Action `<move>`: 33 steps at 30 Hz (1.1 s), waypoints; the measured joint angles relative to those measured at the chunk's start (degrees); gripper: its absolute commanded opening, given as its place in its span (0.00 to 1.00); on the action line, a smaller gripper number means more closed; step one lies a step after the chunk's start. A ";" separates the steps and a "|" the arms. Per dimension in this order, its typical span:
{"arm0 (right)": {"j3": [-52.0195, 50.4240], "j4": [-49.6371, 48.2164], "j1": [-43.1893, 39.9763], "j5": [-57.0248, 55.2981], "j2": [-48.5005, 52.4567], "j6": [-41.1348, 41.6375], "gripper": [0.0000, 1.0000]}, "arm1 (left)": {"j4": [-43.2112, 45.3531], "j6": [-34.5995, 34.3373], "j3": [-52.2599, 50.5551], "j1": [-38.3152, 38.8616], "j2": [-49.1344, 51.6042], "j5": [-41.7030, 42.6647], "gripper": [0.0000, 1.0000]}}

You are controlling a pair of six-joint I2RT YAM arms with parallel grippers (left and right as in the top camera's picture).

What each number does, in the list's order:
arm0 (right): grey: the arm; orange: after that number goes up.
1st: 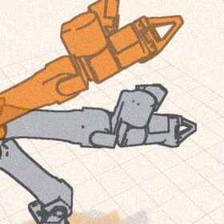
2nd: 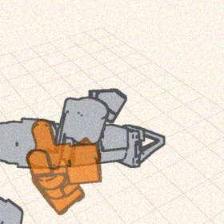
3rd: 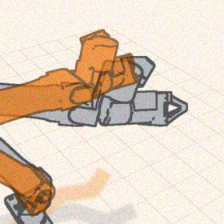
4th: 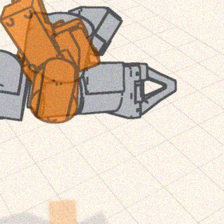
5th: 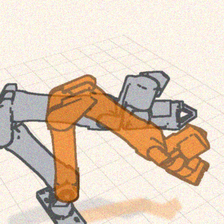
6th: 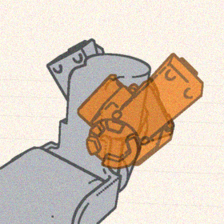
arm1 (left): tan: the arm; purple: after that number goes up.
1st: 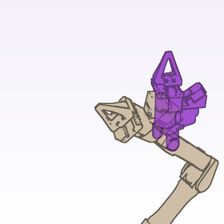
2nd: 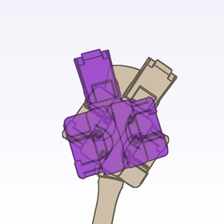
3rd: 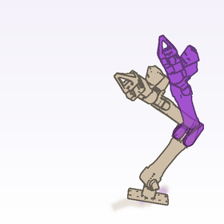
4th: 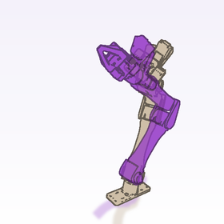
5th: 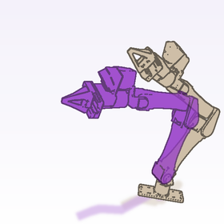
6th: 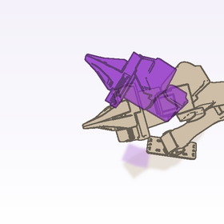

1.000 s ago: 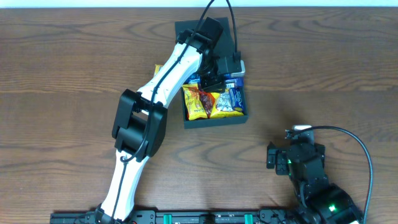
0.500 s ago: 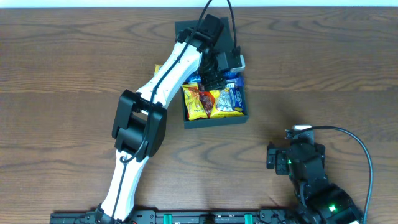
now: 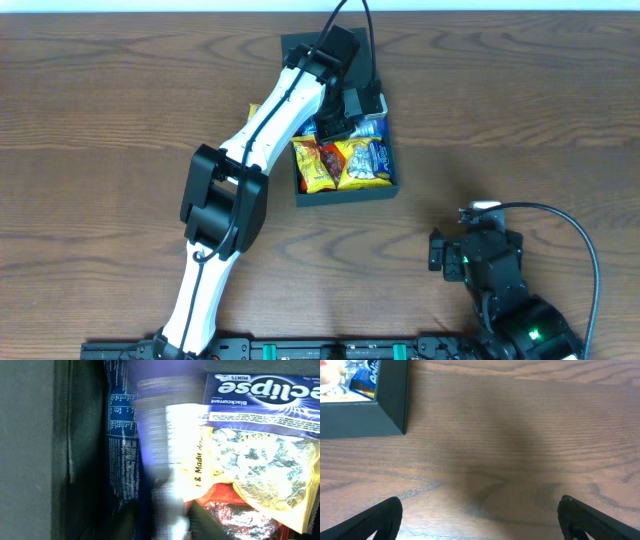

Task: Pack container
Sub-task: 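Lower the blue bar upright into the box's left side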

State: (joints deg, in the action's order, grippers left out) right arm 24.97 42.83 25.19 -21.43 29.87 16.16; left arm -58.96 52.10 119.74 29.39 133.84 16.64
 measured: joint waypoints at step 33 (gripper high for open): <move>0.00 -0.02 0.00 -0.02 0.00 0.00 0.99 | -2.60 -0.46 0.00 -0.02 0.00 3.61 0.47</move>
State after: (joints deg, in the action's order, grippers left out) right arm 24.97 42.81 25.19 -21.45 29.87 16.16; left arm -61.56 51.64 119.74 29.36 133.84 20.25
